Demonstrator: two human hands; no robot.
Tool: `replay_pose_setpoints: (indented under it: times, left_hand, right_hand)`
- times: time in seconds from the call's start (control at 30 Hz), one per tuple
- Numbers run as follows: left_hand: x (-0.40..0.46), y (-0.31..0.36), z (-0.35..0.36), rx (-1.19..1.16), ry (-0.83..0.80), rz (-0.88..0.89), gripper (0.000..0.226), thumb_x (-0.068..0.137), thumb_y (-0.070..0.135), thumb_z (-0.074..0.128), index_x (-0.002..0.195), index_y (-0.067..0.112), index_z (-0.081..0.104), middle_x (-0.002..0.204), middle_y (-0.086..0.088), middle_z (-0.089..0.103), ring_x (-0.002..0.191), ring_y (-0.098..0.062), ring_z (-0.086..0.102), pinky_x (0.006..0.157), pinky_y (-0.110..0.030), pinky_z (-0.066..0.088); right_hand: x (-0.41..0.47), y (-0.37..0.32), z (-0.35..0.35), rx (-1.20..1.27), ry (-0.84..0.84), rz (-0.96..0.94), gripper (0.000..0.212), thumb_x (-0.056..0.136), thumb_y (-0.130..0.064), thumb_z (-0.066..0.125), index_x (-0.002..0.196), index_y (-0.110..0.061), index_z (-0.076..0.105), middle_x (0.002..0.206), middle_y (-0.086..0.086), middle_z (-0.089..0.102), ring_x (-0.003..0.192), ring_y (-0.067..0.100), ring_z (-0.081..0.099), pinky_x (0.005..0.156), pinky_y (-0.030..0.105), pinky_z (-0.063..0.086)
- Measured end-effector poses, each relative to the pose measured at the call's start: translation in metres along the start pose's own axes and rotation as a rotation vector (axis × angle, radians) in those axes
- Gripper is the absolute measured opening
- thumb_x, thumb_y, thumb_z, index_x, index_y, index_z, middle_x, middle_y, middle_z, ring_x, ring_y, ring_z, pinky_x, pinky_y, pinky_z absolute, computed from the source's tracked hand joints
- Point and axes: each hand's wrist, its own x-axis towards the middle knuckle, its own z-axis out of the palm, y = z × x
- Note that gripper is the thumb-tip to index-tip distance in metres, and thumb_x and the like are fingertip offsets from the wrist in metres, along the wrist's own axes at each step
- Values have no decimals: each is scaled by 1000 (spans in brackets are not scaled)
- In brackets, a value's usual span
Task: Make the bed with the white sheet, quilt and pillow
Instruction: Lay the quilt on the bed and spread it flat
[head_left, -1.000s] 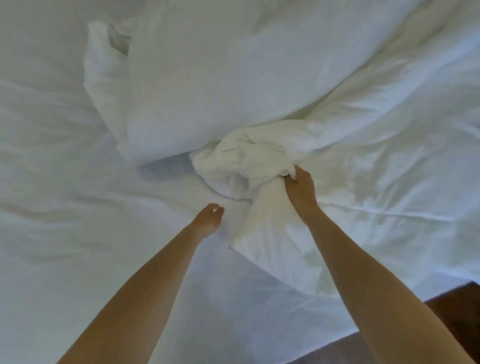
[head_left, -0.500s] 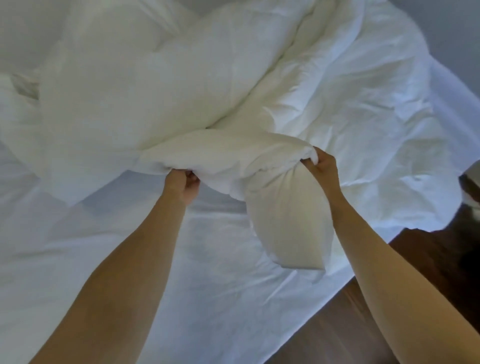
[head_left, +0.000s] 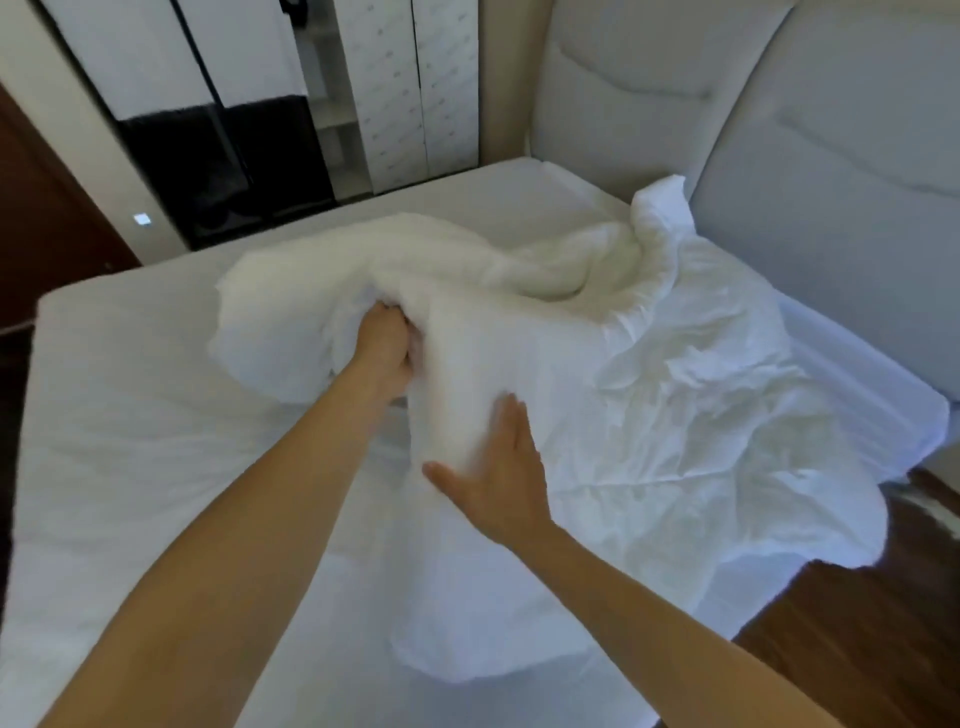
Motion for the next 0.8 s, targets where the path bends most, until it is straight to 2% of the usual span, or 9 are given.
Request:
replay_pose_setpoints:
  times: [0.1,0.17,0.2,0.27,0.33,0.43,0.57,0.7,0.8]
  left_hand:
    - [-54,55,8,74,-135,209,31,98,5,40,124,10,57,106,-5,61,91,-21,62,69,-27,53]
    - [-90,76,-2,258,-289,325,23,94,2,45,98,13,65,95,-7,65,91,-25,63,74,-32,51]
    - [-103,79,-12,326,-364,348,22,93,2,46,85,14,62,82,-5,63,78,-21,61,69,-30,49]
    - [-118,73,-34,314,-503,251,17,95,6,49,80,9,56,70,-2,54,61,-13,52,63,-27,47]
    - [-121,50,-58,253,-538,65,23,99,22,45,86,9,59,78,-4,59,70,-15,56,73,-31,47]
    - [-106,-30,-100,522,-283,-108,32,100,34,41,106,13,64,108,-7,64,102,-23,57,77,-27,41]
    - [-105,-137,-131,438,-209,-620,96,75,79,45,146,16,29,147,-8,37,130,-33,40,100,-47,38]
    - [-97,-195,-119,-180,-76,-764,85,80,70,49,147,24,27,153,-9,27,132,-42,35,86,-59,49]
    - [-89,-207,-103,-241,-121,-659,63,88,40,63,141,16,39,144,-14,44,120,-35,50,73,-45,55]
  right_hand:
    - [35,-52,-34,239,85,219,124,69,-55,76,150,-26,-13,158,13,9,144,29,18,112,51,24]
    - [38,-64,-54,336,239,146,77,80,-39,68,146,-24,31,139,12,49,124,31,48,96,40,41]
    - [35,-64,-61,403,306,151,44,80,-30,62,123,-20,58,116,11,63,107,29,59,82,35,45]
    - [26,-54,-71,603,397,230,10,69,-12,52,73,-9,61,71,8,58,72,20,55,61,29,37]
    - [14,-38,-76,698,460,333,13,73,-2,45,67,5,55,64,10,46,66,17,41,58,30,31]
    - [-21,-28,-78,607,450,449,23,83,6,36,70,6,55,66,9,45,67,17,43,51,20,34]
    - [-55,-17,-73,557,387,507,35,89,5,33,64,-9,53,61,4,48,56,15,44,42,15,39]
    - [-67,-1,-68,651,444,613,30,92,1,32,90,-5,62,71,5,54,67,19,51,57,26,42]
    - [-73,10,-71,591,434,622,28,90,2,34,76,-9,56,68,7,52,59,17,46,49,20,40]
